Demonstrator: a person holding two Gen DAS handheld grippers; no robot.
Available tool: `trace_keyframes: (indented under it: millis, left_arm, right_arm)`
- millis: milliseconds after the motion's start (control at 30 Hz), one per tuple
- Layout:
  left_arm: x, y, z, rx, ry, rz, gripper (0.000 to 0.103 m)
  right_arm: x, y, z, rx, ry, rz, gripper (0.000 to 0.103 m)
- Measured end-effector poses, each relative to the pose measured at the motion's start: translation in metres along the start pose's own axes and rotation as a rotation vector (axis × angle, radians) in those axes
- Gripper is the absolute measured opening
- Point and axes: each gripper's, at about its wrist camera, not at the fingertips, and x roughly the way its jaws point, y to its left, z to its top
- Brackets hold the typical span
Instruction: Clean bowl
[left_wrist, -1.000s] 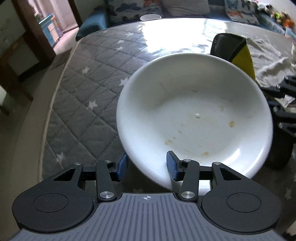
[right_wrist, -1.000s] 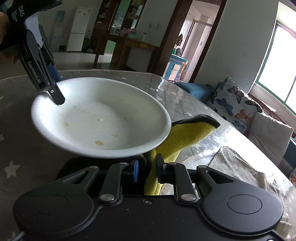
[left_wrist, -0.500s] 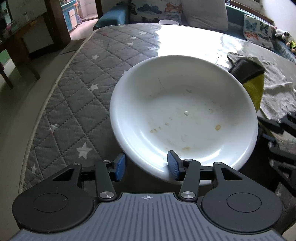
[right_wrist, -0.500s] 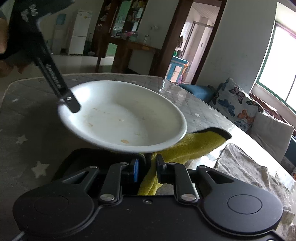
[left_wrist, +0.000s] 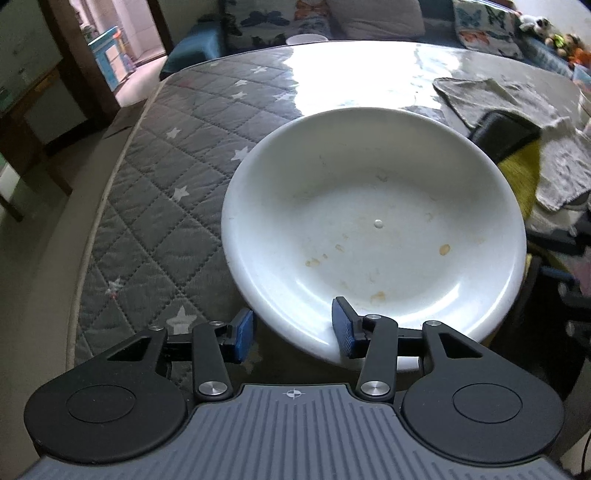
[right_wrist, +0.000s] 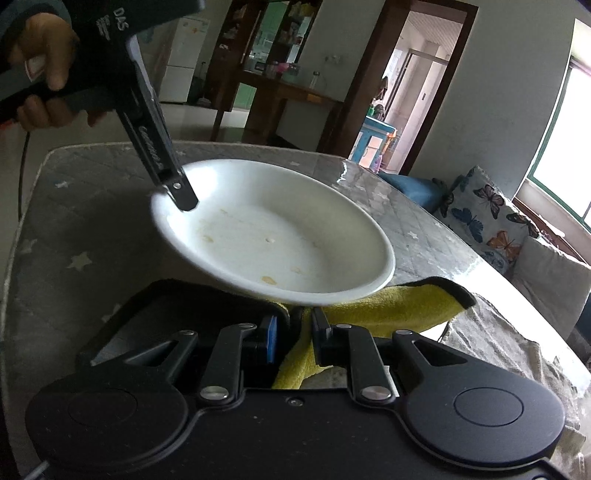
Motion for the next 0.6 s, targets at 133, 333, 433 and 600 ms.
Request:
trace_keyframes:
  millis: [133,333,433,600]
  left_arm:
    - [0.002,0.0,0.003,0.035,0.008,0.002,0.048]
    - [0.007,0.003,0.009,0.095,0.016,0.002,0.048]
    - [0.01,0.005,0.013,0.14,0.014,0.001,0.048]
    - [0.015,0.009,0.018,0.196,0.014,-0.009,0.048]
  right_arm:
    - [0.006,-0.006,0.0,-0.013,-0.001,0.003,0.02]
    - [0.013,-0.013,-0.001,-0.032,-0.006,0.006,0.02]
    - [0.015,-0.016,-0.003,-0.042,-0.009,0.009,0.02]
    - [0.02,-0.023,-0.005,-0.07,-0.016,0.011,0.02]
